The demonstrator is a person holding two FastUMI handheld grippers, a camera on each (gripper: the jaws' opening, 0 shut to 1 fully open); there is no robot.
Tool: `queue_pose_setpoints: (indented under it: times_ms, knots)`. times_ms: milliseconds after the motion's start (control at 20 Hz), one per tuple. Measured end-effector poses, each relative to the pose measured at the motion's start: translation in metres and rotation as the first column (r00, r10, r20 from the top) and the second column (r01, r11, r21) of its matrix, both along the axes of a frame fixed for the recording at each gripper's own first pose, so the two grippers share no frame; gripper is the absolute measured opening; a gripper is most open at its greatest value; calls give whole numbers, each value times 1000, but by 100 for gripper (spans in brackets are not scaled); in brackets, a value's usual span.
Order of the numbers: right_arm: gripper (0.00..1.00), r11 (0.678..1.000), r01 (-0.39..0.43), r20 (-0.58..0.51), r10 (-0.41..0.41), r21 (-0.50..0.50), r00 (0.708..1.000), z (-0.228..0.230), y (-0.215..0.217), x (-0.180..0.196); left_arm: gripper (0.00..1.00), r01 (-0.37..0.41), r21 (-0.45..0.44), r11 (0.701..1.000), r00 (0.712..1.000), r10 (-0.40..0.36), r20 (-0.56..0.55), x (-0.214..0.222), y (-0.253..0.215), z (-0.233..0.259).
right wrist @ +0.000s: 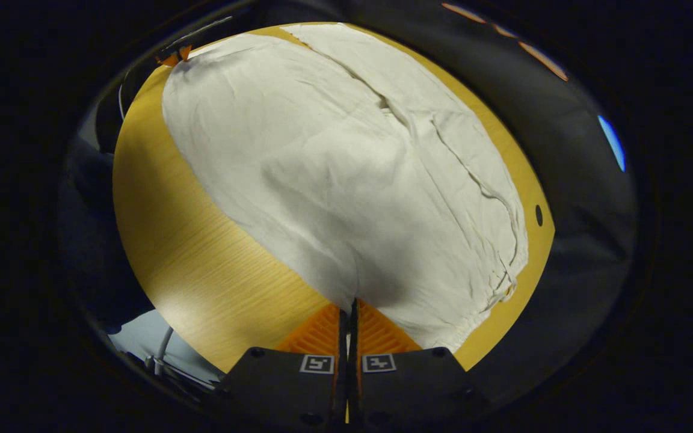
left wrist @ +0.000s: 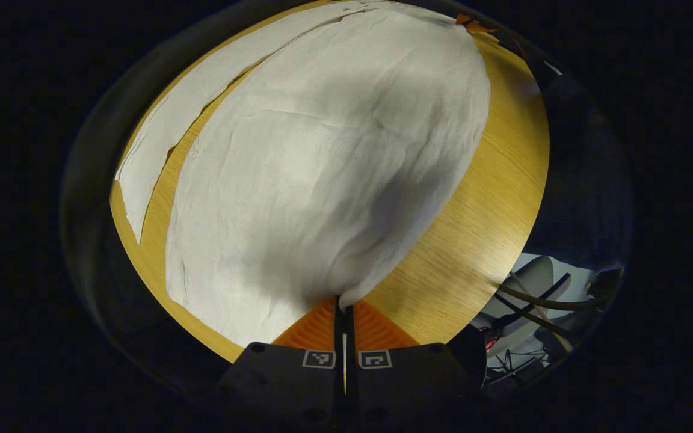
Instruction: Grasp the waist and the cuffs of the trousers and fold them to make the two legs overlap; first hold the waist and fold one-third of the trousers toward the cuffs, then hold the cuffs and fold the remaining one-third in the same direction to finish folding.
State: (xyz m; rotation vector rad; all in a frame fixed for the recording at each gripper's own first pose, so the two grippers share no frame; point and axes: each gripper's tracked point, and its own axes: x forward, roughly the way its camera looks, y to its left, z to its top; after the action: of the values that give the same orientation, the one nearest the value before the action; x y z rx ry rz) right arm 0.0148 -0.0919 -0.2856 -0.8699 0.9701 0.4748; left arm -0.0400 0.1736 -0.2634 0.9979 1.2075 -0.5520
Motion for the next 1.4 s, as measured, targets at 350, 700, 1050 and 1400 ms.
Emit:
queue_pose_setpoints:
  times_ms: [350,700,1050,1400]
  knots:
    - [2,981,182,214,-192,65,958,57,13,19,0,20,-7,1000,976,-18,215,77,-2,74]
    - [5,932,322,365,-362,166,858,116,24,62,0,-17,-28,999,870,28,493,202,-45,159]
    - [3,860,399,443,-507,318,739,167,16,139,0,-62,-113,992,691,124,712,352,-131,225]
    - [1,777,445,408,-619,446,671,155,-4,223,0,-133,-282,950,538,308,785,465,-184,240]
